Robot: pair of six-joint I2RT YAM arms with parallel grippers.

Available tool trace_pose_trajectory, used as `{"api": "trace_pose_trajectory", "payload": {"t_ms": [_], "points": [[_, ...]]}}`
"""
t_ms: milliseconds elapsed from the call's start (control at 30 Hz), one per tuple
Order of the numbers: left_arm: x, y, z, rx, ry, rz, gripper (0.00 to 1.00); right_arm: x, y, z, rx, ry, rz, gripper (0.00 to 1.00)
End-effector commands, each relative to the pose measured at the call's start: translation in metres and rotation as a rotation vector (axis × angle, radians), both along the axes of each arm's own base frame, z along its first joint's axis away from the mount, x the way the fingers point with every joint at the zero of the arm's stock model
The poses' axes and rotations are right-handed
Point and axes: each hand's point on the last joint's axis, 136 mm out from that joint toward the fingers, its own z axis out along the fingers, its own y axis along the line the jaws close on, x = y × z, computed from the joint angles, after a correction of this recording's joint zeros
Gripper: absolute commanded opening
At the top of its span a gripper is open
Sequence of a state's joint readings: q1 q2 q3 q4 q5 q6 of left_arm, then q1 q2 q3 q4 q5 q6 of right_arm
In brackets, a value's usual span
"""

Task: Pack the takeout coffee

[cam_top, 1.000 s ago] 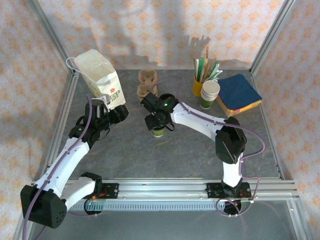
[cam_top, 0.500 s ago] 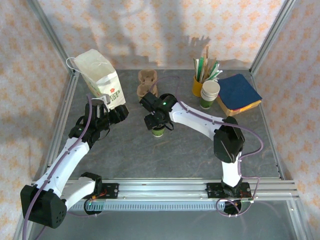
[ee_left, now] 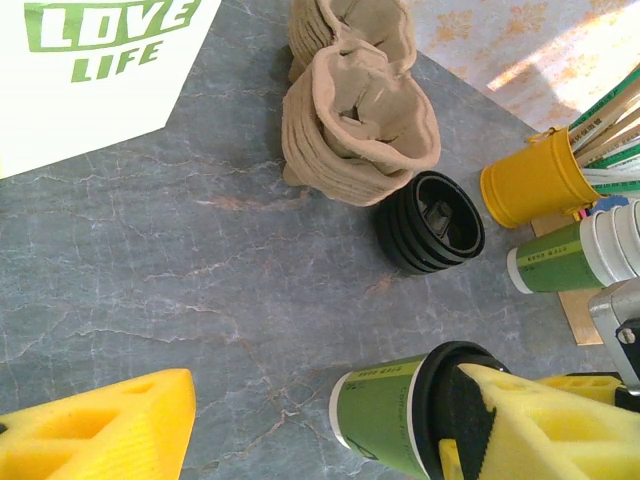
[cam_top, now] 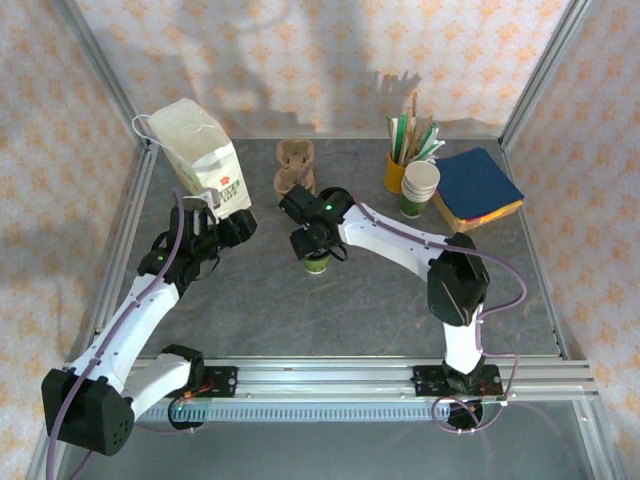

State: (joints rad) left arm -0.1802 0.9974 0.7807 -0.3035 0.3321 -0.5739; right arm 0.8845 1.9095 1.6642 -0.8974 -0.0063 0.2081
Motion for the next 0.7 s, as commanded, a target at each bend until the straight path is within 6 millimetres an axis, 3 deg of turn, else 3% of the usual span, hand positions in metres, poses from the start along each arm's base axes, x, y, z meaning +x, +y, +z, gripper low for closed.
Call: {"api": "trace_pose_trajectory", "payload": {"t_ms": [0,200,533,667], "points": [[0.005,0.002,0.007,0.008,-0.028,0.000,0.70,0.006,-0.051,-0.008,-0.114,0.002,-0.089,0.69],[0.003,0.003,0.007,0.011,-0.026,0.003,0.70,0.018,-0.100,-0.004,-0.103,-0.015,-0.188,0.70],[-0.001,0.006,0.007,0.022,-0.028,0.011,0.70,0.035,-0.209,-0.012,-0.126,0.000,-0.408,0.69],[-0.001,0.007,0.008,0.021,-0.028,0.012,0.70,0.041,-0.244,-0.006,-0.110,-0.019,-0.494,0.69]]}}
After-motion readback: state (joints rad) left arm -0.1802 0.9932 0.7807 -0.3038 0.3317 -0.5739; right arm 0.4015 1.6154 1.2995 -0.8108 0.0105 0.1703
